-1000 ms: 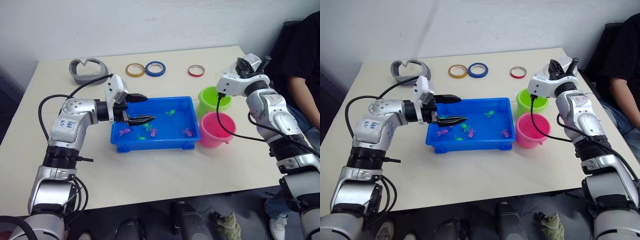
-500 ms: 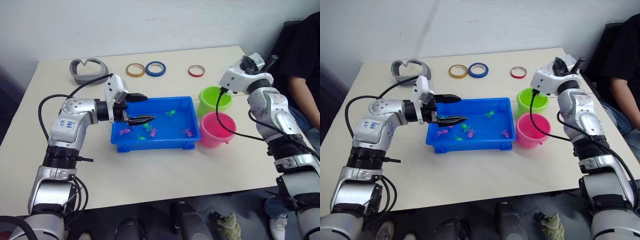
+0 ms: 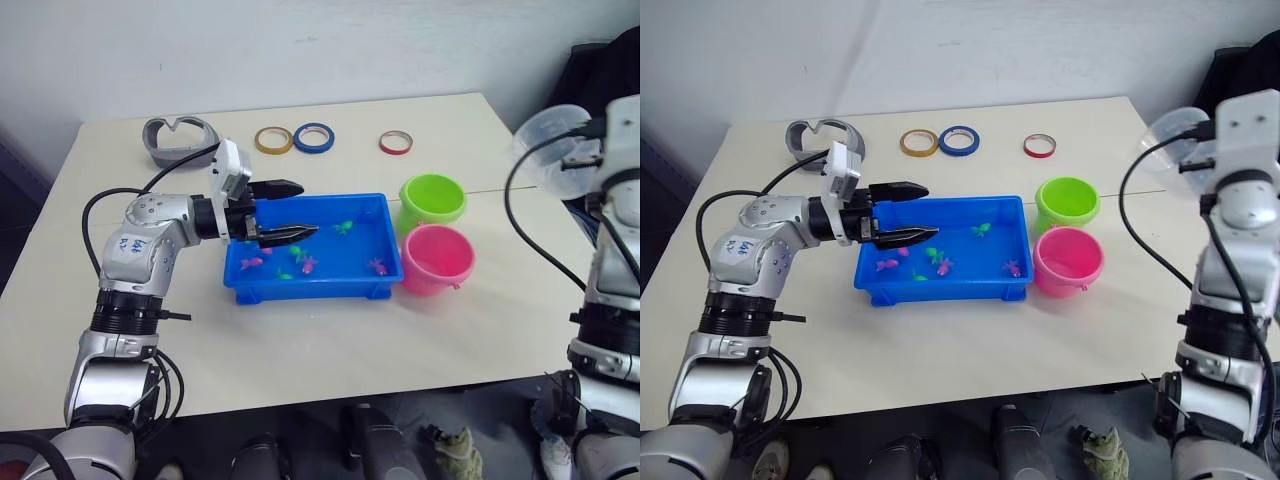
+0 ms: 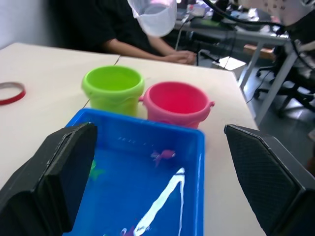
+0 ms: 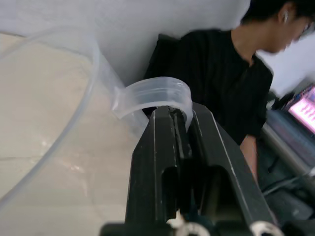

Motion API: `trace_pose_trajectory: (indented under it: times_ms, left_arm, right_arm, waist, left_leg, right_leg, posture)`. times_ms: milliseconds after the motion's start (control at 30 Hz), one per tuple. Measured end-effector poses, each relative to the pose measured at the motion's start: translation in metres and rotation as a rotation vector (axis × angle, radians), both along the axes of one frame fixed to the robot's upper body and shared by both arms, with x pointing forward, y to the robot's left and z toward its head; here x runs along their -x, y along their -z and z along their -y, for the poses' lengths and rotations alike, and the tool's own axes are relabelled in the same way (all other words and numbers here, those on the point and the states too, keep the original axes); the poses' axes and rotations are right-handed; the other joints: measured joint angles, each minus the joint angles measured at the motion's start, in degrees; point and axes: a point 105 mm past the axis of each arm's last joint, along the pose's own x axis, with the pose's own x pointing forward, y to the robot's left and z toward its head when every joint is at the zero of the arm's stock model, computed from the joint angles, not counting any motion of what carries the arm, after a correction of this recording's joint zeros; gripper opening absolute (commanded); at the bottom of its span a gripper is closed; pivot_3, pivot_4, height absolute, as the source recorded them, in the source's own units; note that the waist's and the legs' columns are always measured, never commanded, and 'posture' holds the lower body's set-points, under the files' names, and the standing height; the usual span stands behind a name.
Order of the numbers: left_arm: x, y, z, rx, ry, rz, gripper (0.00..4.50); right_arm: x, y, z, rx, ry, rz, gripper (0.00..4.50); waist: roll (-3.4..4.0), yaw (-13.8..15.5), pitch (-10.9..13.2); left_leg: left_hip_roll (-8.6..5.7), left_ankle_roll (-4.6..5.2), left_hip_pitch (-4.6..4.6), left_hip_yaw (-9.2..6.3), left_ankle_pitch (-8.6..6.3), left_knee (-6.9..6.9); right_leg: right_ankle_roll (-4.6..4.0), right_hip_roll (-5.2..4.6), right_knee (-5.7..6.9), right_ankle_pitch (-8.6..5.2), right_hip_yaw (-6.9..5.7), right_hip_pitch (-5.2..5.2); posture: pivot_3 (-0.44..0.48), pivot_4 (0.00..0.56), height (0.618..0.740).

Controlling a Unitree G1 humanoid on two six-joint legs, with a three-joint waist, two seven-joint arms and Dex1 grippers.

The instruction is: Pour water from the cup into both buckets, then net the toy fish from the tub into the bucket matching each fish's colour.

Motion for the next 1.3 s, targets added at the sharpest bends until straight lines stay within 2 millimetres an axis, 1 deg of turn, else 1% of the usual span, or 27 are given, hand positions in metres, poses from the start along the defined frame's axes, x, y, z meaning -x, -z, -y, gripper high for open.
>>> trace_pose_trajectory:
  times_ms: [100, 133, 167, 200, 267, 333, 500, 567, 833, 1067, 1133, 1167, 1200, 1300]
  left_arm:
    - [0.004, -0.004, 0.007, 0.023, 0.049, 0.008, 4.50]
    - [0.004, -0.004, 0.009, 0.031, 0.060, 0.010, 4.50]
    - [0.006, -0.004, 0.013, 0.040, 0.081, 0.011, 4.50]
    - [0.006, -0.004, 0.014, 0.041, 0.084, 0.011, 4.50]
    - [0.006, -0.003, 0.016, 0.050, 0.099, 0.005, 4.50]
    - [0.004, -0.001, 0.017, 0.058, 0.104, -0.002, 4.50]
    - [0.004, -0.005, 0.021, 0.061, 0.121, 0.018, 4.50]
    - [0.005, -0.008, 0.022, 0.061, 0.125, 0.028, 4.50]
    - [0.006, -0.010, 0.021, 0.053, 0.126, 0.041, 4.50]
    - [0.006, -0.010, 0.021, 0.049, 0.123, 0.037, 4.50]
    - [0.006, -0.010, 0.021, 0.049, 0.124, 0.037, 4.50]
    - [0.006, -0.010, 0.021, 0.049, 0.124, 0.037, 4.50]
    - [0.007, -0.010, 0.021, 0.049, 0.124, 0.037, 4.50]
    - [0.007, -0.009, 0.020, 0.048, 0.125, 0.034, 4.50]
  right_arm:
    - [0.020, 0.029, 0.001, -0.193, -0.006, 0.003, 0.07]
    - [0.023, 0.036, 0.000, -0.233, -0.010, 0.001, 0.07]
    - [0.027, 0.050, -0.001, -0.309, -0.018, 0.004, 0.07]
    - [0.027, 0.053, -0.002, -0.324, -0.020, 0.002, 0.07]
    - [0.030, 0.067, -0.002, -0.422, -0.016, 0.022, 0.07]
    - [0.030, 0.080, -0.002, -0.483, -0.007, 0.028, 0.07]
    - [0.023, 0.105, -0.002, -0.567, 0.013, 0.044, 0.07]
    - [0.018, 0.117, -0.002, -0.607, 0.023, 0.045, 0.07]
    - [0.013, 0.147, 0.002, -0.670, 0.077, 0.021, 0.07]
    - [0.015, 0.151, 0.003, -0.702, 0.097, 0.032, 0.07]
    - [0.015, 0.153, 0.002, -0.705, 0.099, 0.027, 0.77]
    - [0.016, 0.154, 0.003, -0.704, 0.102, 0.021, 0.99]
    - [0.017, 0.156, 0.003, -0.704, 0.106, 0.013, 1.39]
    - [0.020, 0.161, 0.005, -0.689, 0.123, -0.015, 2.83]
  waist:
    - [0.00, -0.1, 0.0]
    - [0.00, -0.2, 0.0]
    - [0.00, -0.2, 0.0]
    - [0.00, -0.2, 0.0]
    - [0.00, -0.2, 0.0]
    - [0.00, -0.2, 0.0]
    - [0.00, -0.3, 0.0]
    - [0.00, -0.3, 0.0]
    - [0.00, -0.3, 0.0]
    - [0.00, -0.3, 0.0]
    - [0.00, -0.3, 0.0]
    - [0.00, -0.3, 0.0]
    - [0.00, -0.3, 0.0]
    - [0.00, -0.3, 0.0]
  left_leg:
    - [-0.04, -0.04, 0.06, 0.00, 0.02, -0.02]
    - [-0.04, -0.05, 0.09, 0.01, 0.02, -0.02]
    - [-0.07, -0.05, 0.10, 0.01, 0.03, -0.02]
    - [-0.08, -0.05, 0.11, 0.02, 0.03, -0.02]
    - [-0.10, -0.04, 0.15, 0.03, 0.05, -0.03]
    - [-0.13, -0.03, 0.15, 0.03, 0.07, -0.03]
    - [-0.13, -0.02, 0.14, 0.02, 0.07, -0.07]
    - [-0.13, -0.01, 0.14, 0.02, 0.07, -0.09]
    - [-0.12, -0.01, 0.14, 0.01, 0.07, -0.10]
    - [-0.10, -0.01, 0.15, 0.01, 0.07, -0.10]
    - [-0.10, -0.01, 0.14, 0.01, 0.07, -0.10]
    - [-0.10, -0.01, 0.14, 0.01, 0.07, -0.10]
    - [-0.10, -0.01, 0.14, 0.01, 0.07, -0.11]
    - [-0.10, -0.01, 0.14, 0.01, 0.07, -0.11]
  right_leg:
    - [-0.01, 0.03, 0.03, 0.01, 0.02, 0.02]
    - [-0.02, 0.07, 0.05, 0.01, 0.02, 0.04]
    - [-0.03, 0.10, 0.06, 0.02, 0.03, 0.05]
    - [-0.04, 0.10, 0.06, 0.02, 0.04, 0.05]
    - [-0.03, 0.12, 0.06, 0.04, 0.05, 0.08]
    - [-0.03, 0.11, 0.06, 0.06, 0.06, 0.08]
    - [-0.02, 0.11, 0.00, 0.07, 0.08, 0.08]
    - [-0.02, 0.10, 0.00, 0.07, 0.09, 0.08]
    - [-0.02, 0.08, -0.01, 0.07, 0.11, 0.08]
    - [-0.02, 0.07, -0.02, 0.07, 0.11, 0.08]
    - [-0.02, 0.06, -0.03, 0.07, 0.12, 0.08]
    - [-0.02, 0.06, -0.03, 0.07, 0.11, 0.08]
    - [-0.02, 0.06, -0.03, 0.07, 0.11, 0.08]
    - [-0.02, 0.04, -0.03, 0.07, 0.12, 0.08]
  posture:
    - [0.000, 0.150, 0.727]
    - [0.000, 0.150, 0.727]
    - [0.000, 0.150, 0.727]
    - [0.000, 0.150, 0.727]
    - [0.000, 0.150, 0.727]
    - [0.000, 0.150, 0.727]
    - [0.000, 0.150, 0.727]
    - [0.000, 0.150, 0.727]
    - [0.000, 0.150, 0.727]
    - [0.000, 0.150, 0.727]
    - [0.000, 0.150, 0.727]
    - [0.000, 0.150, 0.727]
    - [0.000, 0.150, 0.727]
    - [0.000, 0.150, 0.727]
